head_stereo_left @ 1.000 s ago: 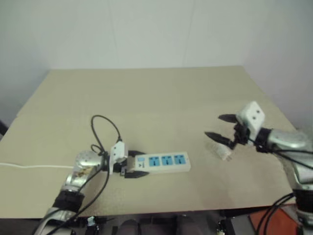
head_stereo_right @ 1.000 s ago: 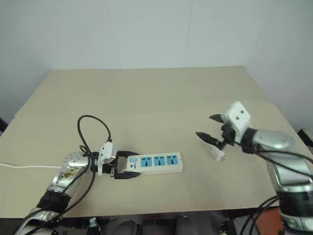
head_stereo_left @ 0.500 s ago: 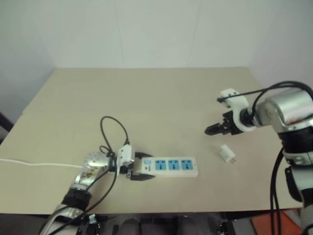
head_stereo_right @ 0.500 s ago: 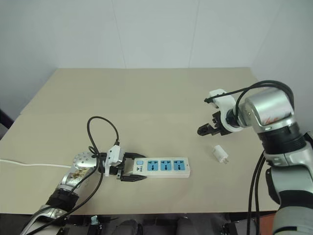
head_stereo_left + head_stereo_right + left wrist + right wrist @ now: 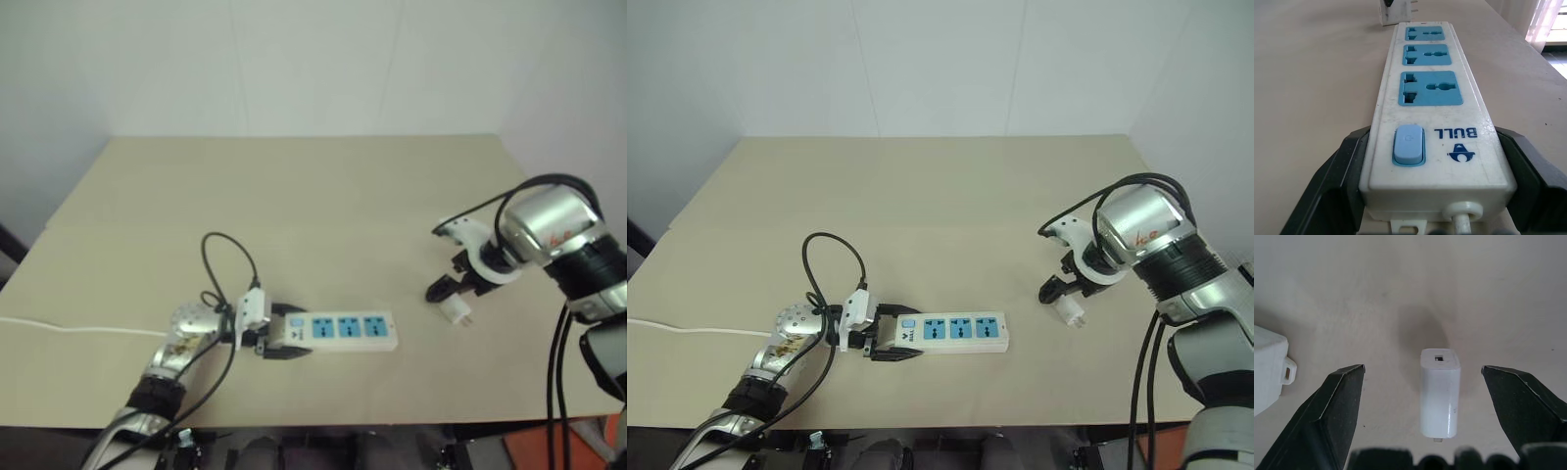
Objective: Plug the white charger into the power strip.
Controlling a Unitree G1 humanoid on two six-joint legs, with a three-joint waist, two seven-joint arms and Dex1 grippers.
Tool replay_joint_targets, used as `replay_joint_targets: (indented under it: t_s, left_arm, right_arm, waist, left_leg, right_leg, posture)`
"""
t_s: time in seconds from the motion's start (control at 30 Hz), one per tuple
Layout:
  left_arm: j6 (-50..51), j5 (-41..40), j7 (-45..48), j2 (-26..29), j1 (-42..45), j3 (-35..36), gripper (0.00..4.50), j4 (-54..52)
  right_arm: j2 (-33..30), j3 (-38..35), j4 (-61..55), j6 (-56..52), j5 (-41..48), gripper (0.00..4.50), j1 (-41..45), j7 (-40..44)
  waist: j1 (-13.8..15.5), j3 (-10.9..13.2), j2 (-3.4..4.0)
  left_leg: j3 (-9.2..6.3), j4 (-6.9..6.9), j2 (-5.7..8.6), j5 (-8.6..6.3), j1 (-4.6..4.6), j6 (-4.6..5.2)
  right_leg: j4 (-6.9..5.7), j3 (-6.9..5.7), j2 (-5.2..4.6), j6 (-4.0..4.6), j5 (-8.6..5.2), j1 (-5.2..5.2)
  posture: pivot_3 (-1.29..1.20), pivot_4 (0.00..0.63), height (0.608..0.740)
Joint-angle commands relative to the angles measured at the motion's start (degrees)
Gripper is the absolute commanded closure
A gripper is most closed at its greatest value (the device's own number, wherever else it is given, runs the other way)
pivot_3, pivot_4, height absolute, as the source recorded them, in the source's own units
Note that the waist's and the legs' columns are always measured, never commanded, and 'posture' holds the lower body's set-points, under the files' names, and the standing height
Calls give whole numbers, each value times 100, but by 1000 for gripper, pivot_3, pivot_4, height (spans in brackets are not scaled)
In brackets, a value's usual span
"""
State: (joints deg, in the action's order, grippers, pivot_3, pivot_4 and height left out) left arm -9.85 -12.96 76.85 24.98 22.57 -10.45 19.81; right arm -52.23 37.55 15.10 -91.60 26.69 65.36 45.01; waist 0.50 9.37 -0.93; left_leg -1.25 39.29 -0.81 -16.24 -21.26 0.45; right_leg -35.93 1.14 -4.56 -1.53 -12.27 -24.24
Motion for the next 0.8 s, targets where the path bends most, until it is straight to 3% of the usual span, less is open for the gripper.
replay_joint_targets:
  t_s: [0.03,0.4,0.5,0.77,0.8]
  left_arm:
    - [31,96,-107,-38,-32,-97,1211,70]
    - [117,83,-119,73,-94,-57,1211,-41]
    - [142,80,-146,90,-112,-59,1211,-86]
    - [175,85,-239,98,-166,-40,1211,-141]
    - [176,85,-234,103,-175,-41,1211,-145]
  right_arm:
    - [9,39,60,96,-142,0,-65,48]
    - [467,344,846,753,-659,0,-161,378]
    - [496,404,817,765,-736,616,-189,533]
    - [432,464,517,897,-918,3355,-206,864]
    - [423,398,473,950,-956,3396,-193,874]
  waist:
    - [2,0,0]
    - [-21,-4,0]
    - [-52,-7,0]
    - [-78,-8,0]
    - [-81,-8,0]
  left_leg:
    - [0,0,0,0,0,0]
    - [-1,1,-1,0,2,0]
    - [-1,1,-2,0,9,0]
    - [-3,1,-3,0,9,0]
    - [-3,1,-3,0,9,0]
  right_leg:
    - [1,0,0,0,0,0]
    - [1,-1,2,0,0,3]
    - [-2,-1,2,0,0,9]
    - [-2,-1,5,0,0,7]
    - [-3,-1,5,0,0,7]
  posture:
    - [0,150,740]
    - [0,150,740]
    - [0,150,740]
    - [0,150,740]
    - [0,150,740]
